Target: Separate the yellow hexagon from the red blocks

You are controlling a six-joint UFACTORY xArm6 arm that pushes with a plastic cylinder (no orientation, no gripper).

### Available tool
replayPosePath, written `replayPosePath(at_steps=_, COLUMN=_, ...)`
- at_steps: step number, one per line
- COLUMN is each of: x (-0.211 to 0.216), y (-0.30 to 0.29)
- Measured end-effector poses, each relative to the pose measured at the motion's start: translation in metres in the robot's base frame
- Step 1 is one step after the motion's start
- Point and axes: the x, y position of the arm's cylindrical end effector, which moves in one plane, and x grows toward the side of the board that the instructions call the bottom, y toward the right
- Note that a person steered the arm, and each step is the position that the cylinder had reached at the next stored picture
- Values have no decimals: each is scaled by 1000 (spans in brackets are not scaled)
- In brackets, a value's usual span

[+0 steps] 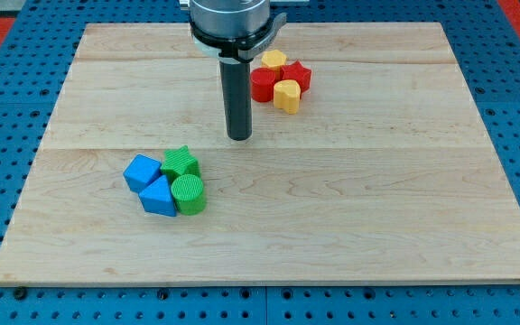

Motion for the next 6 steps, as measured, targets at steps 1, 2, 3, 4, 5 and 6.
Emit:
replayPosePath(at_steps=1, x=8, y=23)
replayPosePath(at_steps=2, x=15, y=61)
replayPosePath(at_steps=3, x=9, y=122)
replayPosePath(at_steps=4, x=-47, y=140)
replayPosePath(at_steps=5, x=-112, y=124)
replayPosePath(at_steps=6, x=-116, y=87)
